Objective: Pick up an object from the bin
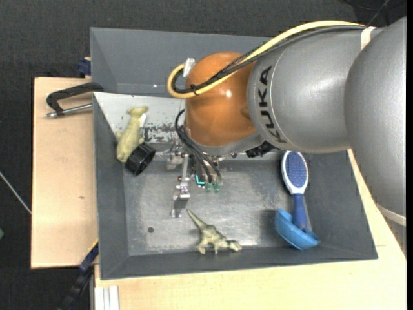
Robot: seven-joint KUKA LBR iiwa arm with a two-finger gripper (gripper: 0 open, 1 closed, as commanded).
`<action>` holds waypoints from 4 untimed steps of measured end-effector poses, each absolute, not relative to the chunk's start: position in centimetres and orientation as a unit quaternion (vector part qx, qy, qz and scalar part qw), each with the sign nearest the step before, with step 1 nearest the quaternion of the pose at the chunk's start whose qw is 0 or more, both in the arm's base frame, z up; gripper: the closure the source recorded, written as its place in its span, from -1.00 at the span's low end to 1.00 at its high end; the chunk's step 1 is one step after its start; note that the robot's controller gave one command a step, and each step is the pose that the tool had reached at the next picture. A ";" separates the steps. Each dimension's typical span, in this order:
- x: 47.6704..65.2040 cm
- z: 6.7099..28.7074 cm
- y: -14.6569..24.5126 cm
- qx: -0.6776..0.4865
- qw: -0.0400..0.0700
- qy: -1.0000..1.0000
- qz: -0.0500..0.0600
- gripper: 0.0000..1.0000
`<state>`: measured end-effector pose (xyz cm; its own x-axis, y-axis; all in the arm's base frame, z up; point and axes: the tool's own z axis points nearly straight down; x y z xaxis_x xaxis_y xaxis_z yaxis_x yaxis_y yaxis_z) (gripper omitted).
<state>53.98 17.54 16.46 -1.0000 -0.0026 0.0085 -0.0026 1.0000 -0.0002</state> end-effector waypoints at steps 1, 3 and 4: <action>53.4 7.6 10.8 0.322 -0.005 -0.947 -0.003 -1.00; 49.6 11.1 -0.6 0.450 -0.003 -0.893 0.001 -1.00; 51.2 8.0 -7.3 0.596 -0.003 -0.803 -0.006 -1.00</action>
Offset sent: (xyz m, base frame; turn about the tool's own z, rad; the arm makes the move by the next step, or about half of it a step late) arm -0.0093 -0.0724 -0.0946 -0.6561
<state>51.19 -7.25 8.01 -0.2906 -0.9568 -0.0124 -0.9569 0.2905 0.0057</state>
